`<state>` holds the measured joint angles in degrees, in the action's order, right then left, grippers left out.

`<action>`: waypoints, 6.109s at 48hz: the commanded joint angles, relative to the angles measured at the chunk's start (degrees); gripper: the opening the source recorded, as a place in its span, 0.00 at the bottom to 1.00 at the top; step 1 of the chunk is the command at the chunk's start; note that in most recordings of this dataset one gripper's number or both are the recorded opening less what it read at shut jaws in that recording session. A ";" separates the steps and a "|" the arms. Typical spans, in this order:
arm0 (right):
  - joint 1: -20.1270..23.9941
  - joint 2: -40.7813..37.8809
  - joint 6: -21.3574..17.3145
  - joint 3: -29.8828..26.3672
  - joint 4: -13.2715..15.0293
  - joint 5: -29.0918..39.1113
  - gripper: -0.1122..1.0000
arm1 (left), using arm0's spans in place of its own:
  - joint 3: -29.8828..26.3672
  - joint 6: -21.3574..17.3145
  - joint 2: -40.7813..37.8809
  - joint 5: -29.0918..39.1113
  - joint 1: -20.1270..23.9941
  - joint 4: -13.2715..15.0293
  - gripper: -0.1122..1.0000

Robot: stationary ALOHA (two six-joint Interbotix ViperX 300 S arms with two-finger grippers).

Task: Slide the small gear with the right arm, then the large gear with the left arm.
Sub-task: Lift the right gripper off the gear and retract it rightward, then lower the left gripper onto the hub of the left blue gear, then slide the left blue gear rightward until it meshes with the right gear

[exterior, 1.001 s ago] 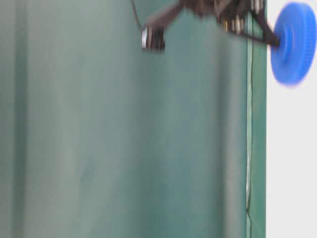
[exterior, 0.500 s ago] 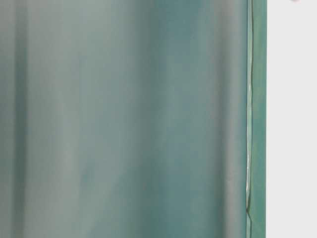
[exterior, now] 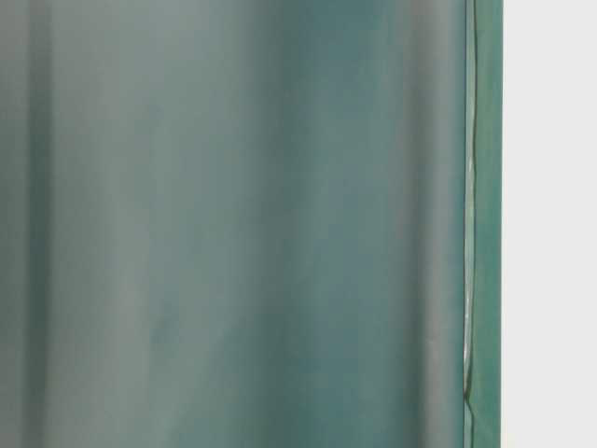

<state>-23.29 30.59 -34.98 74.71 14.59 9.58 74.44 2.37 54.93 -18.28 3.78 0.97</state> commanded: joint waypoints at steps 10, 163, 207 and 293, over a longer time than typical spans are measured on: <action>-0.18 0.35 0.00 -2.02 0.09 0.53 0.55 | -0.70 -0.09 -0.44 -0.53 0.09 0.09 0.10; 1.49 25.05 -0.09 -3.60 5.80 -2.37 0.55 | -7.82 2.37 -27.33 30.94 17.93 0.09 0.10; 1.85 24.96 -0.09 -2.90 5.80 -4.66 0.55 | -7.91 0.79 -28.65 33.84 19.86 -0.35 0.10; 3.25 23.73 -0.09 -3.08 5.80 -5.27 0.55 | -48.87 0.35 -72.86 24.87 12.83 -0.26 0.10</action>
<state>-20.30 54.76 -35.16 72.77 20.39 5.01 29.36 2.81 -14.50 4.83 18.28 0.70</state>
